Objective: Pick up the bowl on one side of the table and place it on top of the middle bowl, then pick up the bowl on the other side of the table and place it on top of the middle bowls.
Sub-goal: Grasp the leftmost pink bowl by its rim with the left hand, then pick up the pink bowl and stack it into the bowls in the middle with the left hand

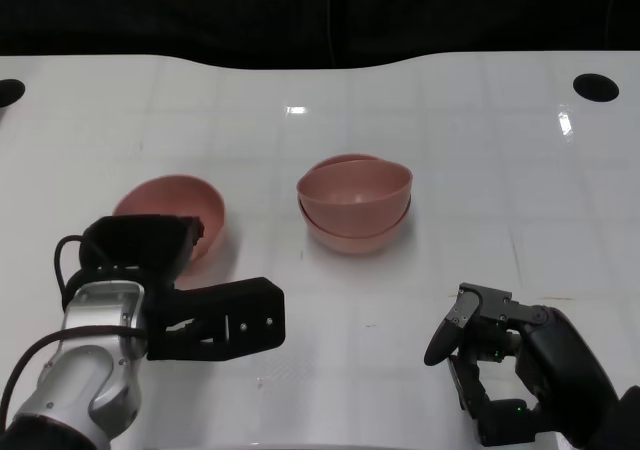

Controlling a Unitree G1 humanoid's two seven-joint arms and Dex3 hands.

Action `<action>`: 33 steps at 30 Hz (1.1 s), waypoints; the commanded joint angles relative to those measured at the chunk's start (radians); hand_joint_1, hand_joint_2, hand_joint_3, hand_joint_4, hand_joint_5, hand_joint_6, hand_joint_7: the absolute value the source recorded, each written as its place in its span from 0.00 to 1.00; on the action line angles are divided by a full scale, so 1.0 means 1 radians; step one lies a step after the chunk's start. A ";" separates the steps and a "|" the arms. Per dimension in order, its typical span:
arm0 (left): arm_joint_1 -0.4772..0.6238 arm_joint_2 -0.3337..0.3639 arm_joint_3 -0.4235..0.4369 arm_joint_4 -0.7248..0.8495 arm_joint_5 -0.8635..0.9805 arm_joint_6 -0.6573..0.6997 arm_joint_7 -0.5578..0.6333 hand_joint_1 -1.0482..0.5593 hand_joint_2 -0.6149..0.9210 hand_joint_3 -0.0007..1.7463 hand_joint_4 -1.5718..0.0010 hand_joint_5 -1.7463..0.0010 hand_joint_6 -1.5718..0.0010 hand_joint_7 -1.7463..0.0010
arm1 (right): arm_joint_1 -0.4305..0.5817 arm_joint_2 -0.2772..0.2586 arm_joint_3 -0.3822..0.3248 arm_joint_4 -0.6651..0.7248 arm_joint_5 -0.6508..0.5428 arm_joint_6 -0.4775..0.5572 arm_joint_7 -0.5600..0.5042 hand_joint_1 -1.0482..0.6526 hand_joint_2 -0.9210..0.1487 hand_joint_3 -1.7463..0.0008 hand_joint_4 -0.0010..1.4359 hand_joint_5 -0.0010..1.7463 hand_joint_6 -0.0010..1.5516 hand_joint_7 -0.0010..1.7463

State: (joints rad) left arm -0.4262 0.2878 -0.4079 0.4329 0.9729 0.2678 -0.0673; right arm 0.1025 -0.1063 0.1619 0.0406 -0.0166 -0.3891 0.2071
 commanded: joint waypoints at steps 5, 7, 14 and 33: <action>-0.040 0.048 -0.015 0.100 -0.038 -0.134 0.177 0.42 1.00 0.20 0.50 0.01 0.53 0.40 | 0.003 0.001 -0.010 -0.007 -0.002 -0.004 -0.001 0.53 0.49 0.19 0.63 1.00 0.50 0.85; -0.046 0.055 -0.017 0.107 -0.048 -0.152 0.188 0.42 1.00 0.22 0.50 0.00 0.59 0.29 | 0.002 0.000 -0.011 -0.003 0.000 -0.008 0.000 0.53 0.49 0.19 0.62 1.00 0.50 0.85; -0.074 0.069 -0.034 0.133 -0.055 -0.164 0.180 0.41 1.00 0.19 0.54 0.00 0.51 0.54 | 0.004 0.000 -0.012 -0.003 -0.001 -0.006 0.000 0.53 0.48 0.19 0.62 1.00 0.51 0.84; -0.080 0.124 0.010 -0.152 -0.024 -0.186 0.273 0.44 0.99 0.10 0.44 0.00 0.48 0.40 | 0.004 0.004 -0.013 0.003 0.003 0.003 0.001 0.52 0.48 0.19 0.61 1.00 0.50 0.83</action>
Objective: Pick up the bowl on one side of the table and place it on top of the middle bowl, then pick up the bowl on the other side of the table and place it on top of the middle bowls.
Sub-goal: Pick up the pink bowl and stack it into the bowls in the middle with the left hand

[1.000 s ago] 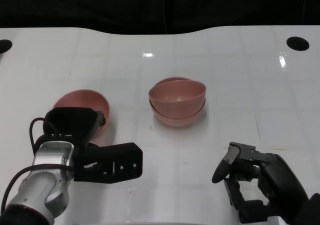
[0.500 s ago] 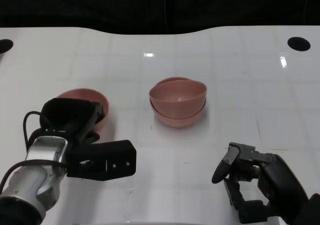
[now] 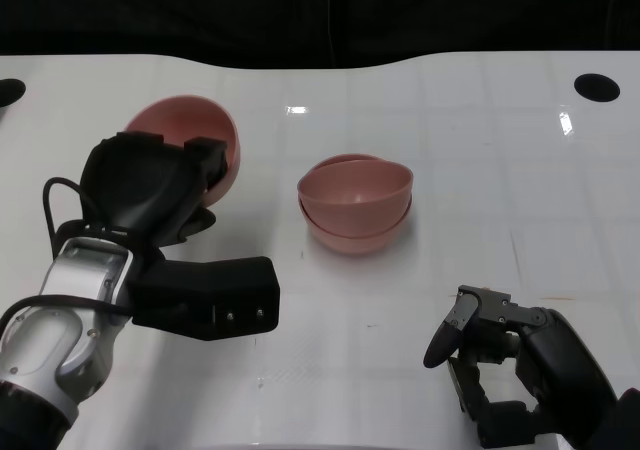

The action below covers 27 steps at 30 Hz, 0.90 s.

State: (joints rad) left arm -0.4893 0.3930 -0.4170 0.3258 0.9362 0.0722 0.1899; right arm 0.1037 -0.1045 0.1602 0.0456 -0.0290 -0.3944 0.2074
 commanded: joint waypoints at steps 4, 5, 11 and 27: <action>-0.030 0.012 0.025 -0.093 0.021 0.006 0.021 0.44 0.99 0.05 0.43 0.00 0.42 0.51 | 0.002 0.004 -0.012 0.000 0.015 0.007 0.001 0.52 0.49 0.19 0.61 1.00 0.50 0.83; -0.035 0.010 0.026 -0.102 0.020 0.001 0.021 0.45 0.99 0.04 0.44 0.00 0.44 0.44 | 0.001 0.004 -0.012 0.003 0.015 0.005 0.001 0.52 0.49 0.19 0.61 1.00 0.50 0.83; -0.080 -0.009 0.022 -0.112 0.003 -0.039 0.007 0.44 0.99 0.03 0.42 0.00 0.45 0.44 | -0.003 0.003 -0.011 0.003 0.001 0.004 -0.004 0.53 0.49 0.19 0.61 1.00 0.51 0.83; -0.175 -0.135 -0.038 -0.070 -0.038 -0.090 -0.096 0.46 0.98 0.01 0.44 0.00 0.30 0.82 | -0.005 0.017 -0.006 0.021 0.001 -0.007 -0.006 0.52 0.51 0.18 0.62 1.00 0.51 0.83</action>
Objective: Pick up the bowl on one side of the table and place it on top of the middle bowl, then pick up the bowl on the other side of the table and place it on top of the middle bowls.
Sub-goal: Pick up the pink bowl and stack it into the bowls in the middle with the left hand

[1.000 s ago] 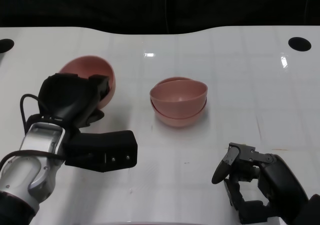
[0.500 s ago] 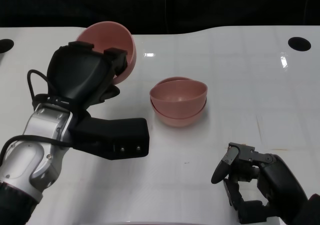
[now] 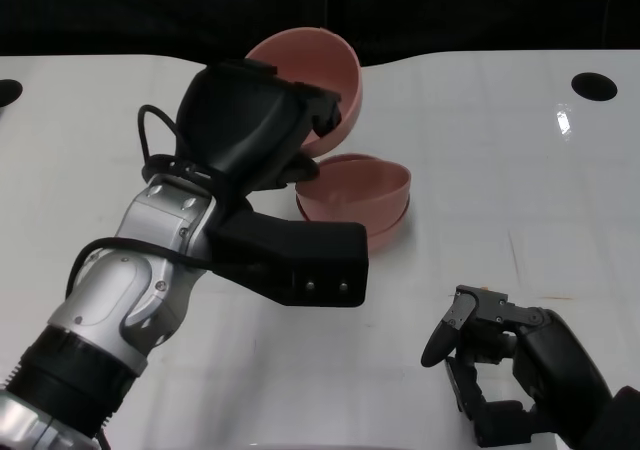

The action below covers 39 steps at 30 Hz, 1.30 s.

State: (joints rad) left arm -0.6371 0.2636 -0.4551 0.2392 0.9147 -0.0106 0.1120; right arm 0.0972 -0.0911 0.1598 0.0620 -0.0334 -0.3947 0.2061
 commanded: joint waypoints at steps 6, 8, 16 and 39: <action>-0.042 -0.036 -0.001 0.037 -0.074 -0.015 -0.090 0.47 1.00 0.05 0.44 0.00 0.31 0.84 | 0.007 0.010 -0.002 -0.004 -0.005 0.004 -0.011 0.53 0.51 0.18 0.62 1.00 0.52 0.83; -0.043 -0.036 0.000 0.036 -0.076 -0.015 -0.094 0.47 1.00 0.05 0.44 0.00 0.31 0.84 | 0.008 0.011 -0.002 -0.004 -0.006 0.004 -0.011 0.53 0.51 0.18 0.62 1.00 0.52 0.83; -0.115 -0.097 -0.031 0.177 -0.136 0.002 -0.226 0.44 1.00 0.12 0.53 0.03 0.45 0.60 | 0.011 0.012 0.007 -0.010 -0.033 -0.004 -0.019 0.52 0.51 0.19 0.62 1.00 0.51 0.83; -0.159 -0.139 -0.062 0.384 -0.224 -0.070 -0.301 0.40 1.00 0.18 0.59 0.30 0.54 0.81 | 0.010 0.018 0.005 -0.016 -0.028 0.002 -0.015 0.51 0.49 0.21 0.61 1.00 0.51 0.82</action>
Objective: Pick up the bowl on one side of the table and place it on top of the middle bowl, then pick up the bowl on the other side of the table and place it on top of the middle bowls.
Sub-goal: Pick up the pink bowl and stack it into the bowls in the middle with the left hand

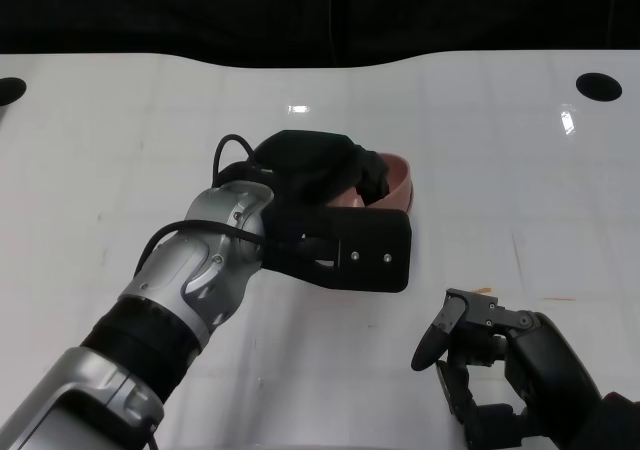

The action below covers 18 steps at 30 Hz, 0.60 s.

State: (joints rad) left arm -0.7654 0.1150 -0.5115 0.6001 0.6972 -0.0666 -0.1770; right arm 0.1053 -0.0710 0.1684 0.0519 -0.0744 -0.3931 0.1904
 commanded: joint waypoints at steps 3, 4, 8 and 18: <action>-0.037 0.017 -0.016 0.030 0.002 -0.015 -0.025 0.37 1.00 0.18 0.71 0.59 0.62 0.93 | 0.003 -0.002 -0.002 -0.010 0.012 0.004 0.001 0.52 0.49 0.21 0.61 1.00 0.51 0.82; -0.037 0.018 -0.017 0.031 0.002 -0.015 -0.026 0.37 1.00 0.18 0.71 0.64 0.62 0.94 | 0.003 -0.002 -0.002 -0.010 0.012 0.004 0.001 0.52 0.48 0.21 0.61 1.00 0.51 0.82; -0.037 0.029 -0.034 0.015 0.023 -0.010 -0.031 0.32 1.00 0.17 0.84 0.74 0.72 0.99 | 0.005 -0.001 -0.004 -0.010 0.014 0.009 0.000 0.52 0.48 0.22 0.61 1.00 0.51 0.82; -0.007 0.062 -0.045 -0.068 0.107 0.012 0.053 0.23 1.00 0.20 1.00 0.90 0.88 0.99 | 0.000 -0.002 -0.005 -0.010 0.023 0.014 0.006 0.52 0.48 0.22 0.62 1.00 0.52 0.82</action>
State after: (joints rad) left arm -0.7673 0.1589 -0.5558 0.5707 0.7851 -0.0650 -0.1651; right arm 0.1052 -0.0706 0.1681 0.0497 -0.0688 -0.3902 0.1940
